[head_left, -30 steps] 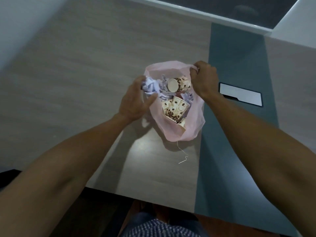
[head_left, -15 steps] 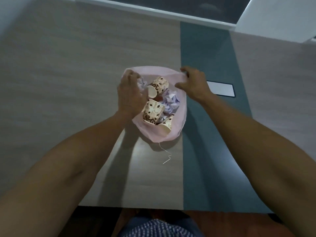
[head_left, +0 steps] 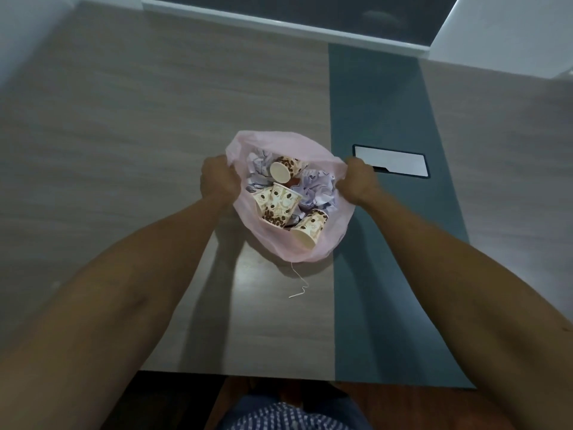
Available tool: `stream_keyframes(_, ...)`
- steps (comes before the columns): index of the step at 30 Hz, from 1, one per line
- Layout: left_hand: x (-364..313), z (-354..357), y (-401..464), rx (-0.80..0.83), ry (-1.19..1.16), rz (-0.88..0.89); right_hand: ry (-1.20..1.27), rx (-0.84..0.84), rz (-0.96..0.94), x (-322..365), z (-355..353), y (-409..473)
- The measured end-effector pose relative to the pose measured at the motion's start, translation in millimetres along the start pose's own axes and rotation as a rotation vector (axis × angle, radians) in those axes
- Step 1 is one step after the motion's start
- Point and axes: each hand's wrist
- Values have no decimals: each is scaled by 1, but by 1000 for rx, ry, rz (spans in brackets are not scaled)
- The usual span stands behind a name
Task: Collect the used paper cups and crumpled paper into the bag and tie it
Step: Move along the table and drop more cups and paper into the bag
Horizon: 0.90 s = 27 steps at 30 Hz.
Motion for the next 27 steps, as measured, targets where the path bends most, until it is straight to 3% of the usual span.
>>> stream_keyframes(5, -3, -35, -16, -44, 7, 140, 166, -142, -32, 7, -11, -9)
stream_keyframes(9, 11, -65, -29, 177, -97, 340, 92, -284, -348, 21, -21, -24)
stream_keyframes(12, 21, -72, -29, 272, -38, 284, -14, -173, -489, 25, -16, -27)
stream_keyframes(14, 32, -73, -26, 250, -6, 267, -7, -74, -452, 18, -7, -21)
stream_keyframes(16, 44, -74, -25, 246, 94, 378, -32, -29, -381, 11, 0, -16)
stream_keyframes(20, 61, -81, -19, 282, 309, 370, -187, 14, -367, 5, 3, -12)
stream_keyframes(27, 76, -90, -26, 374, 316, 329, -191, 51, -468, 18, 9, -15)
Point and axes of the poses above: each hand's wrist, its own y-axis towards the middle knuckle, its own z-axis out of the palm, x = y × z, and after that the axes turned 5 degrees about -y, right-handed
